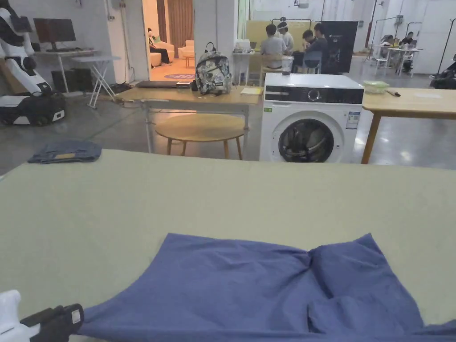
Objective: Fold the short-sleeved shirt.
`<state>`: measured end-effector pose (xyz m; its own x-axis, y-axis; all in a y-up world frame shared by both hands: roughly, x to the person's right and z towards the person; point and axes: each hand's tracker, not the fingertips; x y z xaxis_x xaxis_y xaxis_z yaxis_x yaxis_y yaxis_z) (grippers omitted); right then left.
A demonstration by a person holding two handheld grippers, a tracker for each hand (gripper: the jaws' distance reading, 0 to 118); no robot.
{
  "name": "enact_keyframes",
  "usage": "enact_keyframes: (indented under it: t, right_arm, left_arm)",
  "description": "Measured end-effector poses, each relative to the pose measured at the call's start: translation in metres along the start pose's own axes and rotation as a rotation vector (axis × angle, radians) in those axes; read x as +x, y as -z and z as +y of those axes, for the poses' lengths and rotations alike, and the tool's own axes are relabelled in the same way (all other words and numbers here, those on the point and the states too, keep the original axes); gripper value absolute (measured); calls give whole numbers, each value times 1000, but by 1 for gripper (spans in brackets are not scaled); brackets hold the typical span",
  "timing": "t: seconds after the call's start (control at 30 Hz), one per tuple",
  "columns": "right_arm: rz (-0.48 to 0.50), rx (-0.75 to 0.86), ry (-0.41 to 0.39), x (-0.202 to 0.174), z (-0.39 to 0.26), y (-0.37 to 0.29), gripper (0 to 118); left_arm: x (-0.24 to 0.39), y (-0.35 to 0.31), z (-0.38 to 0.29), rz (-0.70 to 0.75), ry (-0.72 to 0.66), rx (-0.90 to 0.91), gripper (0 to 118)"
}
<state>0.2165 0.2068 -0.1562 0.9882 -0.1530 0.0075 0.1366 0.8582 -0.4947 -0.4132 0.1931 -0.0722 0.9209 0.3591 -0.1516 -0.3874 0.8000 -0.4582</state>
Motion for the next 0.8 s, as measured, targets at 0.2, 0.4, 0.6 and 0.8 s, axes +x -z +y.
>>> enact_keyframes:
  t: [0.2, 0.4, 0.6, 0.8]
  right_arm:
    - [-54, -146, 108, 27, -89, -13, 0]
    - [-43, -170, 101, 26, -110, -19, 54]
    - [-97, -174, 30, 25, -110, -35, 56]
    - [-36, 10, -51, -18, -62, -72, 56]
  left_arm:
    - [-23, -6, -70, 36, -78, -146, 3]
    - [-38, -6, -80, 37, -39, -163, 47]
    - [-24, -24, -71, 84, 121, -99, 57]
    - [65, -78, -28, 27, 298, 127, 57]
